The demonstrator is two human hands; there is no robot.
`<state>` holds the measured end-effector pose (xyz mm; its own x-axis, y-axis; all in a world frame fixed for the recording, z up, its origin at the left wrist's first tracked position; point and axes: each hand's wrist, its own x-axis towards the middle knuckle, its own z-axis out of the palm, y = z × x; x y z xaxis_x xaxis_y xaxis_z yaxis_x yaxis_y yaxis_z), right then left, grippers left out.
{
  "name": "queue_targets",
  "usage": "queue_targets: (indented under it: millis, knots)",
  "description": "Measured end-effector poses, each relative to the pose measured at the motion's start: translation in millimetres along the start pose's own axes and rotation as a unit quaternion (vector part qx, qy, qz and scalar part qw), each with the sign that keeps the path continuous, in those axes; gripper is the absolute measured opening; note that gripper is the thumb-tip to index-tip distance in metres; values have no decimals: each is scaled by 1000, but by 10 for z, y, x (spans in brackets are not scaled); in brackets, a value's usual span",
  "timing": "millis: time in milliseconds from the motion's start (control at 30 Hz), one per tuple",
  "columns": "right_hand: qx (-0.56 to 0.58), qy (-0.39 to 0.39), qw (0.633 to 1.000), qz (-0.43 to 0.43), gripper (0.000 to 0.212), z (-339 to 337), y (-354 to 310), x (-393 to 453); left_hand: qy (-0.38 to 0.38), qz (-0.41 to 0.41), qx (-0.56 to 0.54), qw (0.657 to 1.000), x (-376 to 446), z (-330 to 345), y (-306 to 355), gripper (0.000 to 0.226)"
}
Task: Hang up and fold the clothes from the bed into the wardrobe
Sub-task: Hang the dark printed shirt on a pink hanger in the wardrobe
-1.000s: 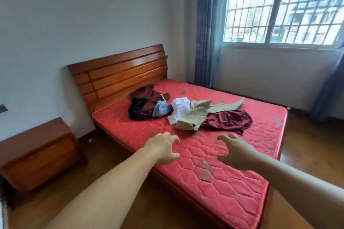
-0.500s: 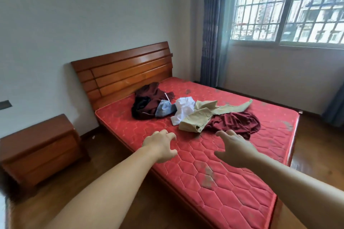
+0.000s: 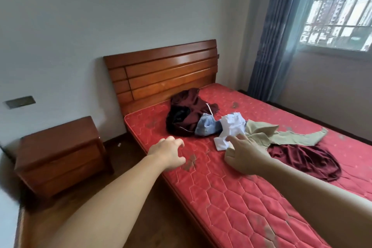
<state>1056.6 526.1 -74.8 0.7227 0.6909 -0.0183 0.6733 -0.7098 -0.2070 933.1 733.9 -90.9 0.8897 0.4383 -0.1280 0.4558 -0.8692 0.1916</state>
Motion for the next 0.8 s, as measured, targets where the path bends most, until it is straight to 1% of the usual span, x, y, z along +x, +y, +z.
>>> queue_targets:
  millis: [67, 200, 367, 500, 600, 800]
  knots:
    - [6, -1, 1000, 2, 42, 14, -31, 382, 3, 2, -2, 1000, 322, -35, -136, 47]
    - [-10, -10, 1000, 2, 50, 138, -12, 1217, -3, 4, 2, 1000, 1055, -66, -372, 48]
    - [43, -41, 998, 28, 54, 454, 63, 2535, -4, 10, 19, 1000, 2167, -146, -692, 47]
    - [71, -73, 994, 28, 56, 639, 60, 3637, -35, -18, 31, 999, 3096, -230, -1069, 47]
    - [72, -79, 994, 27, 57, 700, 62, 4416, -29, -37, 16, 999, 3823, -309, -1357, 45]
    - [82, -103, 989, 61, 52, 981, 99, 5610, -70, -40, -14, 997, 5094, -43, -1815, 42]
